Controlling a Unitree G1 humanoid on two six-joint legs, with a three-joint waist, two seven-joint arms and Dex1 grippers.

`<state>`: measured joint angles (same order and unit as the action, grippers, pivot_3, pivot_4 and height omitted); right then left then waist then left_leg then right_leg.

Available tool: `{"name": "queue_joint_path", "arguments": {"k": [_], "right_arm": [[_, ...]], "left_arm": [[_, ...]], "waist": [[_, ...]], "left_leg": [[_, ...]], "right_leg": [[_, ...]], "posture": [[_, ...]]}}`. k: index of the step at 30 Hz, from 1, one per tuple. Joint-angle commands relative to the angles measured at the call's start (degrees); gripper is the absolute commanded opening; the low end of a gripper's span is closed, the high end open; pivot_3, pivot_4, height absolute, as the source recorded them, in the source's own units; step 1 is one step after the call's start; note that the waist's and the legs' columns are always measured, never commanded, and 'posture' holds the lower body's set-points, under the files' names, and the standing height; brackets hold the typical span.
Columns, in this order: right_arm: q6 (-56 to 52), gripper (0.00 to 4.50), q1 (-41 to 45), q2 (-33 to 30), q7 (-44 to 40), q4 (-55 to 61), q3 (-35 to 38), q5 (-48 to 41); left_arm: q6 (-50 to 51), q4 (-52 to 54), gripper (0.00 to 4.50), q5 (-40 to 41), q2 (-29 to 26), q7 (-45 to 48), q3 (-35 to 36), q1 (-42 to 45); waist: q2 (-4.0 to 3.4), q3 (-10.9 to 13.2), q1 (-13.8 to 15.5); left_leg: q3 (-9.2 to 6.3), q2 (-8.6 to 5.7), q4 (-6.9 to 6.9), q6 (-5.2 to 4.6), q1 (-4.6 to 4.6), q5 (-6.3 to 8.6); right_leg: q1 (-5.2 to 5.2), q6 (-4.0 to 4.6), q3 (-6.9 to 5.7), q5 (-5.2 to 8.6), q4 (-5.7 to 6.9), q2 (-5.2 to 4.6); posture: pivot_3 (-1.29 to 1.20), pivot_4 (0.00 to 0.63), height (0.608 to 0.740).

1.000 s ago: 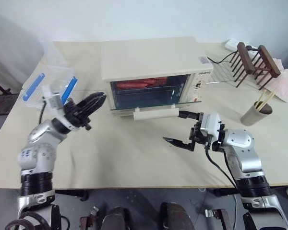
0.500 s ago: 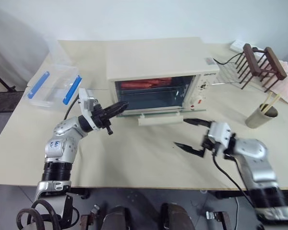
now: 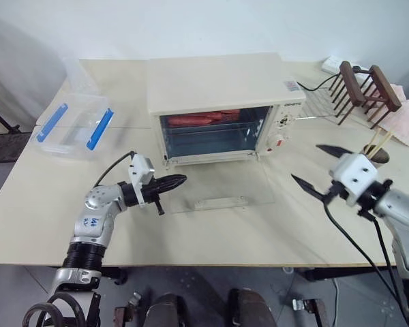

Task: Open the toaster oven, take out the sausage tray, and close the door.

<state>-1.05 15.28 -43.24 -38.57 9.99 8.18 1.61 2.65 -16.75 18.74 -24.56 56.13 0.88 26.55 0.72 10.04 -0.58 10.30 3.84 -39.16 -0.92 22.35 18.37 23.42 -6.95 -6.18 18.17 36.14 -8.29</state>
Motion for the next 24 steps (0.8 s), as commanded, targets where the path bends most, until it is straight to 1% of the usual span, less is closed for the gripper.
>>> {"name": "queue_joint_path", "arguments": {"k": [1,3,6,8,10,12,14,17,20,21,24], "right_arm": [[0.61,4.5,6.02,3.5,6.09,1.49,-7.54,9.26],[1.7,4.5,9.62,6.88,8.45,0.79,-12.35,13.39],[2.63,4.5,14.85,10.92,13.52,-2.29,-18.79,22.31],[3.35,4.5,18.28,13.45,17.15,-5.42,-22.08,27.16],[3.5,4.5,20.36,15.04,19.75,-7.72,-23.81,30.22],[2.29,4.5,24.31,18.03,24.02,-12.32,-26.6,35.22],[2.45,4.5,27.3,19.78,27.09,-16.49,-28.84,38.97],[2.01,4.5,30.83,22.98,30.12,-22.76,-30.78,41.17],[2.02,4.5,33.35,25.29,31.81,-27.16,-32.26,42.54],[0.55,4.5,34.16,26.15,32.91,-28.55,-32.49,43.63],[0.11,4.5,36.02,27.33,33.83,-32.19,-33.22,44.34]], "left_arm": [[-2.85,-0.22,0.01,-0.95,0.93,-1.5,0.43,-0.24],[-3.11,0.82,0.01,0.41,1.18,-1.44,1.65,-1.15],[-2.22,2.58,0.62,1.52,0.65,-1.6,2.94,-2.51],[-2.45,2.66,1.24,1.9,0.29,-1.84,3.86,-3.14],[-2.4,2.85,1.83,2.27,0.08,-1.78,4.34,-3.59],[-2.26,4.01,2.38,2.72,0.05,-2.79,5.41,-4.84],[-2.1,5.36,3.02,3.42,0.17,-3.28,6.27,-5.87],[-1.86,6.7,3.91,4.95,0.26,-3.9,7.97,-6.95],[-1.27,7.23,3.91,5.96,-0.2,-3.41,8.61,-7.99],[-1.04,7.68,3.91,6.21,-0.24,-3.28,8.69,-8.37],[-0.74,8.65,3.91,6.68,-0.38,-2.81,8.65,-9.16]], "waist": [[0.0,0.0,-0.02],[0.0,0.0,-0.08],[0.0,0.0,-0.69],[0.0,0.0,-0.89],[0.0,0.0,-1.14],[0.0,0.0,-1.25],[0.0,0.0,-1.49],[0.0,0.0,-2.06],[0.0,0.0,-2.46],[0.0,0.0,-2.58],[0.0,0.0,-2.75]], "left_leg": [[0.01,0.0,0.0,0.0,0.03,0.0],[0.01,-0.01,-0.01,0.0,0.03,0.0],[0.02,0.0,-0.01,0.01,0.05,-0.01],[0.0,-0.01,-0.01,0.01,0.05,-0.01],[0.0,-0.01,-0.02,-0.01,0.06,-0.02],[-0.02,-0.01,-0.02,0.0,0.07,-0.03],[0.0,0.01,-0.01,0.0,0.07,-0.03],[-0.01,0.02,0.02,0.02,0.07,-0.04],[-0.06,0.01,0.04,0.03,0.08,-0.04],[-0.06,0.01,0.04,0.03,0.08,-0.05],[-0.07,0.01,0.05,0.03,0.08,-0.04]], "right_leg": [[0.03,0.0,0.01,0.0,0.16,0.0],[0.05,0.0,0.0,0.0,0.23,0.0],[0.09,0.0,0.0,0.0,0.29,-0.01],[0.08,0.0,-0.02,0.0,0.34,-0.02],[0.09,0.0,-0.02,0.0,0.34,-0.03],[0.09,0.0,-0.05,0.0,0.36,-0.03],[0.13,0.0,-0.03,0.0,0.38,-0.04],[0.16,0.0,-0.05,0.0,0.46,-0.03],[0.16,0.0,-0.08,0.0,0.51,-0.04],[0.16,0.0,-0.08,0.0,0.51,-0.05],[0.16,0.0,-0.08,0.0,0.54,-0.05]], "posture": [[0.0,0.15,0.74],[0.0,0.15,0.74],[0.0,0.15,0.74],[0.0,0.15,0.74],[0.0,0.15,0.74],[0.0,0.15,0.74],[0.0,0.15,0.74],[0.0,0.15,0.74],[0.0,0.15,0.74],[0.0,0.15,0.74],[0.0,0.15,0.74]]}}
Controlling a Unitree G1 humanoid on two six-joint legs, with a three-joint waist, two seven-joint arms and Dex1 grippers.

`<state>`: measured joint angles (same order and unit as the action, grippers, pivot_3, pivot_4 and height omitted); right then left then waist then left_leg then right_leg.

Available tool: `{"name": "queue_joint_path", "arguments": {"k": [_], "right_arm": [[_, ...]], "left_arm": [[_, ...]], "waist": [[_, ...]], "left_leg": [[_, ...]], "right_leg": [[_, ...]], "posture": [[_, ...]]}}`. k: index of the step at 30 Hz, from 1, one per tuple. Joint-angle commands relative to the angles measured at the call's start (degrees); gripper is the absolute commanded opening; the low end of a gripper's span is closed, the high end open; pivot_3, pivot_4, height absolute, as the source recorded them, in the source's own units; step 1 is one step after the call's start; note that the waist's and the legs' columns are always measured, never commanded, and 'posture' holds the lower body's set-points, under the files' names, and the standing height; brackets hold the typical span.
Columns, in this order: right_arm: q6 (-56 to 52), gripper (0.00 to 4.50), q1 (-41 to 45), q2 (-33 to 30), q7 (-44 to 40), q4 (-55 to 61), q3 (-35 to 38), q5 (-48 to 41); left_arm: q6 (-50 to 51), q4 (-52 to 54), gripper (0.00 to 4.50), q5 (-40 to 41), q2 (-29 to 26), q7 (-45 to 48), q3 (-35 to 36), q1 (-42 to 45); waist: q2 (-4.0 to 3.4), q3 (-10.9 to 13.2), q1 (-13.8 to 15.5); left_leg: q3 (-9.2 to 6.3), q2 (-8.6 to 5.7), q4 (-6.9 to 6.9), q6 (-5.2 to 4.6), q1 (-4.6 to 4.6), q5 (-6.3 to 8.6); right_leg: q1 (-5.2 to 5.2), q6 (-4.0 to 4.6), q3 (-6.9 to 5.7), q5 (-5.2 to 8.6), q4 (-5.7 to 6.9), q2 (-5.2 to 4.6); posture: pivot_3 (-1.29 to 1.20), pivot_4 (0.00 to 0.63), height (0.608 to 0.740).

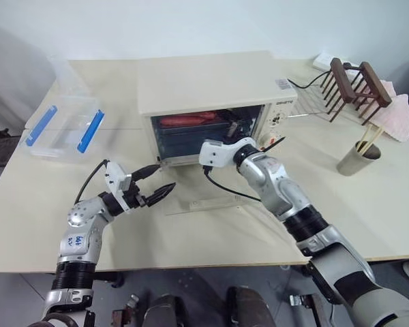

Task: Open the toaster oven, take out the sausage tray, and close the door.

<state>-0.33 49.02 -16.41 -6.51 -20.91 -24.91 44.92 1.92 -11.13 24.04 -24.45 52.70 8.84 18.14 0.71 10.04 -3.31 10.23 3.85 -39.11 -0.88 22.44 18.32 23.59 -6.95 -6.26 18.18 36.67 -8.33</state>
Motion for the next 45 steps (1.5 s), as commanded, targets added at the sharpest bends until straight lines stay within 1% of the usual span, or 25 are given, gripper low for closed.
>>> {"name": "queue_joint_path", "arguments": {"k": [1,2,4,6,10,14,15,19,25,29,38,45], "right_arm": [[-0.57,4.5,2.62,0.64,1.97,-1.76,-0.32,1.29],[-0.45,4.12,2.96,0.7,2.28,-2.17,-0.52,1.61],[-0.91,3.67,3.25,0.84,1.98,-2.71,-0.57,1.61],[-0.89,2.99,3.31,0.72,1.91,-3.14,-0.71,1.58],[-0.67,1.52,3.79,0.45,2.2,-4.36,-0.71,1.29],[-0.73,0.08,4.44,0.43,2.34,-4.61,-0.71,1.29],[-0.6,0.01,4.69,0.47,2.17,-4.65,-0.62,1.09],[-0.07,0.01,5.16,0.49,2.15,-3.52,-0.22,0.83],[0.11,0.01,5.13,-0.38,1.27,-1.52,0.19,0.95],[0.76,0.01,4.81,-1.49,-0.54,1.73,0.54,0.67],[-0.48,0.01,1.35,-4.09,-7.7,11.76,1.73,-0.88],[-0.15,0.01,0.55,-4.07,-9.58,13.83,1.78,-1.52]], "left_arm": [[0.06,3.34,3.91,1.74,-0.53,0.84,0.74,-0.96],[0.15,3.59,3.95,2.2,-0.56,1.14,0.85,-1.05],[0.43,4.15,3.95,3.2,-0.61,1.72,1.26,-1.2],[0.92,4.96,3.95,4.66,-0.98,3.04,1.72,-1.52],[3.14,6.88,3.95,8.84,-1.71,5.52,3.03,-1.71],[3.22,7.14,3.95,8.58,-2.07,5.58,3.08,-1.05],[2.5,6.96,3.95,8.33,-1.73,5.11,3.31,-0.57],[0.5,7.26,3.95,7.82,-0.41,3.01,3.87,0.36],[-1.87,11.08,3.95,6.37,2.15,-2.11,3.12,-0.82],[-2.75,11.26,3.95,5.72,3.47,-4.69,2.76,0.47],[-2.72,8.55,3.95,6.24,2.56,-5.12,3.99,2.9],[-2.96,5.66,3.95,6.12,2.05,-3.99,4.04,5.58]], "waist": [[0.0,0.0,-0.03],[0.0,0.0,-0.01],[0.0,0.0,-0.07],[0.0,0.0,-0.16],[0.0,0.0,-0.26],[0.0,0.0,-0.28],[0.02,-0.01,-0.29],[0.02,-0.01,-0.3],[0.03,0.0,-0.29],[0.03,0.0,-0.26],[0.03,0.01,-0.35],[0.03,0.01,-0.38]], "left_leg": [[-0.01,0.0,0.0,0.0,0.0,0.0],[-0.01,0.0,0.0,0.0,0.0,0.0],[-0.02,0.01,0.0,0.0,0.0,0.0],[-0.02,0.01,0.01,0.0,0.0,0.0],[-0.01,0.02,0.01,0.01,0.0,0.0],[-0.02,0.02,0.02,0.02,-0.01,-0.01],[-0.02,0.02,0.01,0.02,-0.01,-0.01],[-0.02,0.02,0.01,0.03,-0.01,-0.02],[-0.04,0.02,0.03,0.03,0.01,-0.02],[-0.03,0.02,0.03,0.03,0.02,-0.02],[-0.09,0.01,0.08,0.03,0.3,-0.02],[-0.12,0.01,0.06,0.03,0.34,-0.02]], "right_leg": [[0.0,0.0,0.0,0.0,0.01,0.0],[0.0,0.0,0.0,0.0,0.01,0.0],[0.0,0.0,-0.01,0.0,0.02,0.0],[0.0,0.0,0.0,0.0,0.02,0.0],[0.01,0.0,0.0,0.0,0.01,0.0],[0.0,0.0,0.0,0.0,0.02,0.0],[0.0,0.0,0.0,0.0,0.02,0.0],[0.0,0.0,0.0,0.0,0.01,0.01],[0.0,0.0,0.0,0.0,-0.01,0.01],[0.0,0.0,0.0,0.0,-0.04,0.01],[0.2,0.0,-0.13,0.0,-0.15,0.02],[0.2,0.0,-0.19,0.0,-0.18,0.02]], "posture": [[0.0,0.15,0.74],[0.0,0.15,0.74],[0.0,0.15,0.74],[0.0,0.15,0.74],[0.0,0.15,0.74],[0.0,0.15,0.74],[0.0,0.15,0.74],[0.0,0.15,0.74],[0.0,0.15,0.74],[0.0,0.15,0.74],[0.0,0.15,0.74],[0.0,0.15,0.74]]}}
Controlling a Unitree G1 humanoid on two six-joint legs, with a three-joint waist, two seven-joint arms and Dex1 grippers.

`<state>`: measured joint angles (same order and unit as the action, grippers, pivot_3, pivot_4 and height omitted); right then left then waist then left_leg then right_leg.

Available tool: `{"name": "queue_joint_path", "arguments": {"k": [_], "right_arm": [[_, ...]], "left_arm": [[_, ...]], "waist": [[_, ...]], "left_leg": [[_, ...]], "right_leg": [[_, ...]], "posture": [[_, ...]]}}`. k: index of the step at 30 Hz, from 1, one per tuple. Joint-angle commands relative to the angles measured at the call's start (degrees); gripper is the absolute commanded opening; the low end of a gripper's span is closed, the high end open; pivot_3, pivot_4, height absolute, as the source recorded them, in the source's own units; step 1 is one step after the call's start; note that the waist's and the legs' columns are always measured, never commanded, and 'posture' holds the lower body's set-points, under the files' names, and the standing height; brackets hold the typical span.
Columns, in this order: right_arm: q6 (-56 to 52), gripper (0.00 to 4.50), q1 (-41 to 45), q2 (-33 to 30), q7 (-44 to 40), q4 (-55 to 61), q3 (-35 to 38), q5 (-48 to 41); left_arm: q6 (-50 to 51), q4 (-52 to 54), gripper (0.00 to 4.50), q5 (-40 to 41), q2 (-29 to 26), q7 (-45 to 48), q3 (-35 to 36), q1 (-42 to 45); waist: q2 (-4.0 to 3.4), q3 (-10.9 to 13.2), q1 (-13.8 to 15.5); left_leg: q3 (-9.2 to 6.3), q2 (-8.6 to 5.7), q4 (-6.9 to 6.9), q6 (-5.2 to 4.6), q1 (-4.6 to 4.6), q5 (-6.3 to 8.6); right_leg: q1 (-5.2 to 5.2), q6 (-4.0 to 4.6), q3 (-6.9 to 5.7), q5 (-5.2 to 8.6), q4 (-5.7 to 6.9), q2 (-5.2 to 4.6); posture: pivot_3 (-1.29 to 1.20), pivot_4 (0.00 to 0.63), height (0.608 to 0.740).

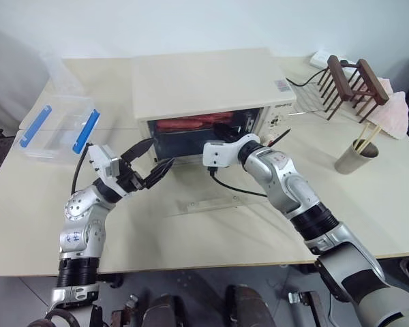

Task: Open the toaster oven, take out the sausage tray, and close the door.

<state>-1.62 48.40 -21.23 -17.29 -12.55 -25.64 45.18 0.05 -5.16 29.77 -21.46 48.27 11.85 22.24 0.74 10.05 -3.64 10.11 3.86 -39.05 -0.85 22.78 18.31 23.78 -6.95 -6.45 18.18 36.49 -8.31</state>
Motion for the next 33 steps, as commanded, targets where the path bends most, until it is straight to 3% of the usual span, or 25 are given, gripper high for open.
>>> {"name": "queue_joint_path", "arguments": {"k": [1,9,33], "right_arm": [[1.25,0.01,1.32,0.84,1.18,5.4,2.43,-1.74],[2.5,0.01,-5.92,-2.25,-4.37,14.43,2.3,-3.17],[-0.58,0.01,-26.3,-10.06,-18.42,39.95,10.91,-6.52]], "left_arm": [[-1.02,-0.91,3.95,0.49,-1.06,0.85,1.05,2.14],[0.41,-5.74,3.95,1.44,-2.59,3.39,1.72,6.65],[10.29,-4.6,3.95,4.66,-3.86,4.98,1.89,7.96]], "waist": [[0.0,0.0,-0.08],[0.0,0.0,-0.01],[0.03,0.01,1.71]], "left_leg": [[0.0,0.0,0.01,0.0,0.0,0.0],[-0.02,0.0,-0.01,0.02,0.12,-0.01],[-0.08,-0.05,-0.12,0.06,0.14,-0.04]], "right_leg": [[0.0,0.0,0.0,0.0,0.0,0.0],[0.01,0.0,-0.15,0.0,-0.02,0.01],[-0.1,0.0,-0.26,0.0,-0.09,0.02]], "posture": [[0.0,0.15,0.74],[0.0,0.15,0.74],[0.0,0.15,0.74]]}}
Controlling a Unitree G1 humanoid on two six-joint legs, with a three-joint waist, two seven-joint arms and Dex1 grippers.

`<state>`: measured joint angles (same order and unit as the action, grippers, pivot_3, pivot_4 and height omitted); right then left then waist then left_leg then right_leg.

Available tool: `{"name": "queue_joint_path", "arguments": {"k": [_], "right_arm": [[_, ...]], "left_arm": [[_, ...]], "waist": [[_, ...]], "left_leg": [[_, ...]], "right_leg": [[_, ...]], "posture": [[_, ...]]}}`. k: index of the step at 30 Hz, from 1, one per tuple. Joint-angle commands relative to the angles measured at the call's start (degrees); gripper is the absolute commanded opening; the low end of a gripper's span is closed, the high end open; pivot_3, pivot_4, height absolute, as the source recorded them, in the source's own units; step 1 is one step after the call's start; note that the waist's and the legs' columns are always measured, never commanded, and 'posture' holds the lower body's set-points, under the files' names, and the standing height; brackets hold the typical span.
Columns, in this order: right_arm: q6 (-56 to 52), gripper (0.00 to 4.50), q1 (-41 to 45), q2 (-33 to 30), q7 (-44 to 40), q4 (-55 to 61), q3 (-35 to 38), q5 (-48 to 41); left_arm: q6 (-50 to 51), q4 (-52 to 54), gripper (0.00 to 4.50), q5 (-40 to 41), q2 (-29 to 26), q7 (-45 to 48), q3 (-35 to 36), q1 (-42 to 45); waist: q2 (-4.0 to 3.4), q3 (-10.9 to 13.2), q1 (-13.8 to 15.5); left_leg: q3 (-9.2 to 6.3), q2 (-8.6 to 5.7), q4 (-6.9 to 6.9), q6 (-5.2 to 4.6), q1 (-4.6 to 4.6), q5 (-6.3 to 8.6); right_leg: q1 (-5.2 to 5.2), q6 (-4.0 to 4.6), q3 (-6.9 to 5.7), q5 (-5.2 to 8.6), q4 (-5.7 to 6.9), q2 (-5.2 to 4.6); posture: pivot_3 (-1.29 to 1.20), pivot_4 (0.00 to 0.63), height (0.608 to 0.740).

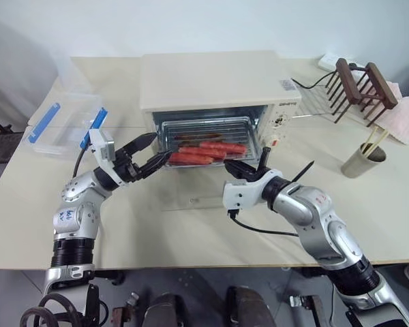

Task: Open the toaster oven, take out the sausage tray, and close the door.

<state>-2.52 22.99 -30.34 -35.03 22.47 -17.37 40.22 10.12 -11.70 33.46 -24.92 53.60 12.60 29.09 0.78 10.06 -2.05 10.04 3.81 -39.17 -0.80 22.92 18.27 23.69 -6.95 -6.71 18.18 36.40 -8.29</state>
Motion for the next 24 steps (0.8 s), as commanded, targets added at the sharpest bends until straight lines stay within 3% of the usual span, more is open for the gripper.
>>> {"name": "queue_joint_path", "arguments": {"k": [1,11,19,24], "right_arm": [[0.36,0.01,-1.57,-1.43,-1.01,5.72,3.3,-1.97],[5.18,0.01,-7.04,-6.77,-1.06,8.4,7.67,-4.62],[7.86,0.01,-7.76,-9.17,-2.03,8.73,9.43,-7.11],[9.74,0.01,-7.71,-10.16,-2.72,8.39,9.15,-7.91]], "left_arm": [[0.49,1.98,3.95,1.1,-0.34,-0.49,1.16,1.06],[6.4,2.9,3.95,2.36,-0.81,-1.86,1.12,0.46],[37.49,9.73,3.95,14.69,-5.56,-9.22,2.52,-0.88],[50.11,8.98,3.95,21.39,-5.57,-15.69,6.01,1.66]], "waist": [[0.0,0.0,0.34],[0.04,0.02,0.54],[0.05,0.02,0.49],[0.05,0.03,0.54]], "left_leg": [[0.0,0.0,-0.01,0.0,0.0,0.0],[0.02,-0.01,-0.05,-0.01,0.02,-0.01],[-0.22,0.0,-0.06,-0.03,-0.01,-0.03],[-0.28,0.0,-0.07,-0.03,-0.02,-0.03]], "right_leg": [[0.0,0.0,0.0,0.0,0.0,0.0],[-0.06,0.0,-0.05,0.0,-0.03,0.0],[-0.06,0.0,0.01,0.0,0.0,0.0],[-0.06,0.0,0.05,0.0,0.01,-0.01]], "posture": [[0.0,0.15,0.74],[0.0,0.15,0.74],[0.0,0.15,0.74],[0.0,0.15,0.74]]}}
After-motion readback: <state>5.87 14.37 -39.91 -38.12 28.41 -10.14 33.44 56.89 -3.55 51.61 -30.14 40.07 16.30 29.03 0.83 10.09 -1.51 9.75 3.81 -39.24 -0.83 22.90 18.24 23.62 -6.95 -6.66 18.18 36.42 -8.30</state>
